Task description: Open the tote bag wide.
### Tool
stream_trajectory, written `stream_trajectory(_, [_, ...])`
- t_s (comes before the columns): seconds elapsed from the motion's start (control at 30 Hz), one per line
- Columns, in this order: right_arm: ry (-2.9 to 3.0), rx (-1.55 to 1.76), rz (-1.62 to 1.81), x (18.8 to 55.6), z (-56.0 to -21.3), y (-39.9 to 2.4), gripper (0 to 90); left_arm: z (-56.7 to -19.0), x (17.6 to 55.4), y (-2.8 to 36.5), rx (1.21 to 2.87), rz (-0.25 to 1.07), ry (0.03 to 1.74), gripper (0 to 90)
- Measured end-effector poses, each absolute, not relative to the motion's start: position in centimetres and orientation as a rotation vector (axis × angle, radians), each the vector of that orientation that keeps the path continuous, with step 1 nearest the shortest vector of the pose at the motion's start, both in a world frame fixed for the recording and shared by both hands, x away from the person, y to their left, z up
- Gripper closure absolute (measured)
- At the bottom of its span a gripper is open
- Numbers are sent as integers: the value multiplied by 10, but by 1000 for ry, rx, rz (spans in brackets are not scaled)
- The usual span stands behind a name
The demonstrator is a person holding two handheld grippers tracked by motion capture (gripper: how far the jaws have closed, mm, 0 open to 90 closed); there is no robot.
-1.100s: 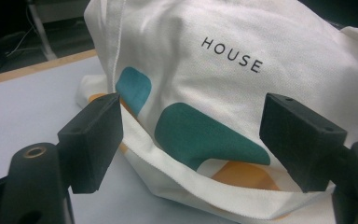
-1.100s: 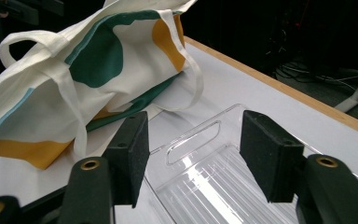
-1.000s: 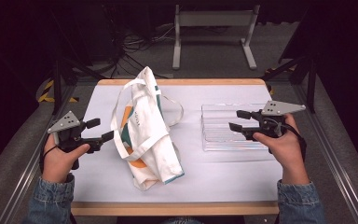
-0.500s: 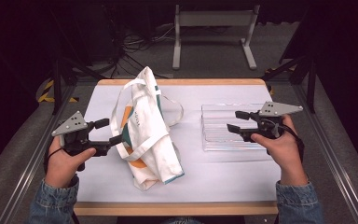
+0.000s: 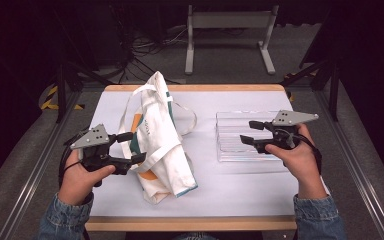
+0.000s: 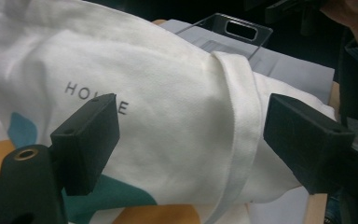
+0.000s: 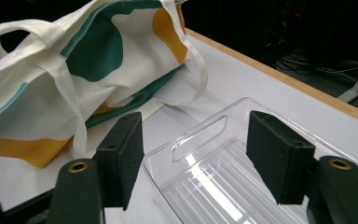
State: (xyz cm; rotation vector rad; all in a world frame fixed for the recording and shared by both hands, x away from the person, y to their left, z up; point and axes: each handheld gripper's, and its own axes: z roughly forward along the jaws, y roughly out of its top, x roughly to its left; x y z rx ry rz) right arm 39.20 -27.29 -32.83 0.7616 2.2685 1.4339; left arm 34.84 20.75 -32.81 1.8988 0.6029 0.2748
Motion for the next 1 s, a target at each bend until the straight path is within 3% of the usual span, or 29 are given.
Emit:
stream_trajectory(0.67, [2294,769,1420,394,-334,-266,361,-340,348,181,1972,216,540,198])
stream_trajectory(0.9, [2304,778,1422,393,-335,-265,379,-342,349,177,2002,218,513,302])
stream_trajectory(1.0, [2309,778,1419,393,-335,-264,385,-342,349,177,2008,210,498,421])
